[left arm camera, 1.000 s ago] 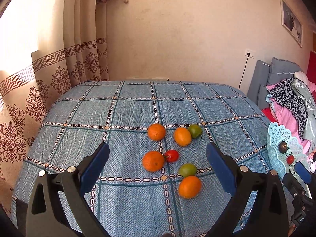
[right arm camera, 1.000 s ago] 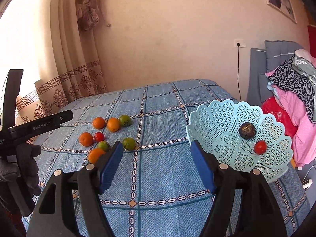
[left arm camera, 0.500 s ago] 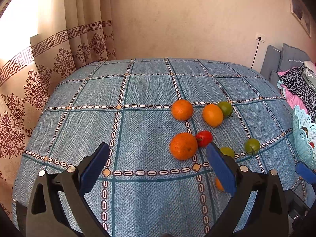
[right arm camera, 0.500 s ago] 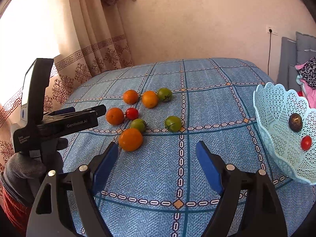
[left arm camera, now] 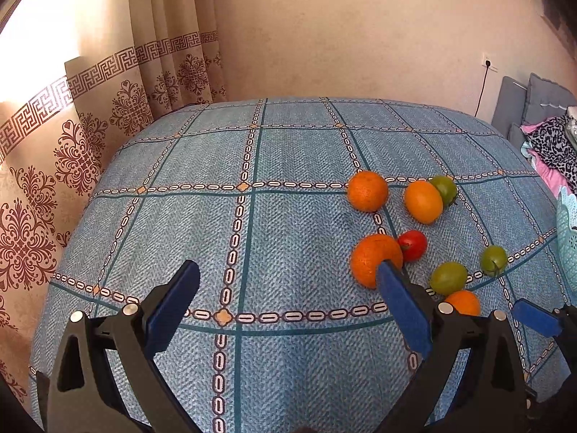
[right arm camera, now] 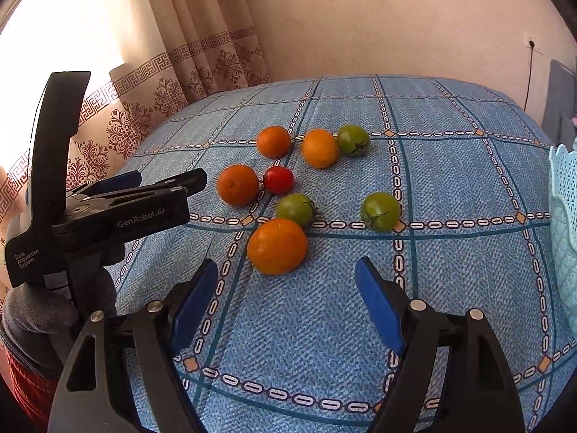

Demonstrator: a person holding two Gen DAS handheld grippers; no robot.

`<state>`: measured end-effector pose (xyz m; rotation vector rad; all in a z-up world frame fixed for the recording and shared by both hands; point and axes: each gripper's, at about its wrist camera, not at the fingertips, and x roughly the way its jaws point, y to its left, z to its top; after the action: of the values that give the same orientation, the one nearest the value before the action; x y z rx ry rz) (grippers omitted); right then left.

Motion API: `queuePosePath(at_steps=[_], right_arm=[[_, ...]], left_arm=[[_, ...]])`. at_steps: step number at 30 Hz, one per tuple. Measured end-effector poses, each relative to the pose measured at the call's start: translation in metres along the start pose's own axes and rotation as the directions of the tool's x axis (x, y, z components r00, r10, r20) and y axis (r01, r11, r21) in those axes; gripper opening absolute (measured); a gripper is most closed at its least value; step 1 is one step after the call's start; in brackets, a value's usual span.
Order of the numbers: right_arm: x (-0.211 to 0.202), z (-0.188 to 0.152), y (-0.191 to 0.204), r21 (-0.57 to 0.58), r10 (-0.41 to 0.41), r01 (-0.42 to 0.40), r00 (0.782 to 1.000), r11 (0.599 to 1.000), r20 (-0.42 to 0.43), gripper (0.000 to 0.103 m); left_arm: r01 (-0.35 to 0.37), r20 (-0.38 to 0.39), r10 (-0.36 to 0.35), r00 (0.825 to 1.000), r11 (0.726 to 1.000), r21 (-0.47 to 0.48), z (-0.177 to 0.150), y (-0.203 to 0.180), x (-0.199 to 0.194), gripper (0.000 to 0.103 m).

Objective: Organize fruits
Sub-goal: 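Grasp the large orange with the left gripper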

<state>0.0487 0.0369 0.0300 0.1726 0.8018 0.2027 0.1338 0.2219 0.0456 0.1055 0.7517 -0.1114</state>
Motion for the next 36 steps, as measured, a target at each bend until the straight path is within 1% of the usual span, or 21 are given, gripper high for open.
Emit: queuePosePath(at_steps=[4,6,8,10,14,17,26,29,32,34,35,36], right_arm=[[0.016,0.003,0.004,-0.018,0.004,-0.005,0.999,1.000,-0.033,0.068],[0.022,0.005,0.006,-0.029,0.002,-0.003,0.999,1.000,-0.043,0.067],[0.028,0.006,0.008,-0.034,0.000,-0.002,0.998,0.999,-0.055,0.062],[0.032,0.008,0.009,-0.041,-0.002,-0.001,0.998,0.999,-0.061,0.060],[0.035,0.010,0.008,-0.043,-0.010,0.007,0.998,0.999,-0.066,0.048],[0.030,0.008,0.005,-0.042,0.002,-0.005,0.998,0.999,-0.061,0.043],[0.005,-0.007,-0.005,-0.039,-0.015,0.014,1.000,0.999,-0.024,0.041],[0.003,-0.010,-0.009,-0.029,-0.001,0.001,1.000,1.000,-0.027,0.040],[0.002,-0.012,-0.010,-0.029,0.004,-0.004,1.000,1.000,-0.026,0.040],[0.004,-0.011,-0.008,-0.028,0.008,-0.009,1.000,1.000,-0.028,0.040],[0.005,-0.010,-0.007,-0.027,0.010,-0.011,1.000,1.000,-0.030,0.040],[0.005,-0.010,-0.008,-0.027,0.012,-0.013,0.999,1.000,-0.031,0.040]], left_arm=[[0.003,-0.002,-0.003,1.000,1.000,-0.011,0.001,0.004,0.001,0.100],[0.005,-0.005,-0.005,1.000,1.000,-0.020,0.001,0.006,0.003,0.100],[0.010,-0.010,-0.011,1.000,1.000,-0.028,0.000,0.008,0.004,0.100],[0.025,-0.015,-0.026,1.000,0.999,-0.033,0.000,0.008,0.006,0.100],[0.044,-0.023,-0.045,0.999,0.998,-0.035,-0.001,0.006,0.008,0.100],[0.058,-0.027,-0.059,0.998,0.998,-0.027,-0.001,0.002,0.010,0.100],[0.118,-0.048,-0.118,0.992,0.993,0.000,-0.004,-0.018,0.019,0.100],[0.130,-0.060,-0.130,0.990,0.991,0.010,-0.003,-0.023,0.024,0.099],[0.148,-0.076,-0.145,0.986,0.989,0.026,-0.002,-0.029,0.029,0.090],[0.167,-0.095,-0.163,0.982,0.985,0.032,-0.001,-0.032,0.034,0.078],[0.181,-0.104,-0.177,0.979,0.983,0.033,-0.001,-0.032,0.036,0.075],[0.197,-0.112,-0.192,0.975,0.980,0.031,-0.001,-0.033,0.039,0.069]])
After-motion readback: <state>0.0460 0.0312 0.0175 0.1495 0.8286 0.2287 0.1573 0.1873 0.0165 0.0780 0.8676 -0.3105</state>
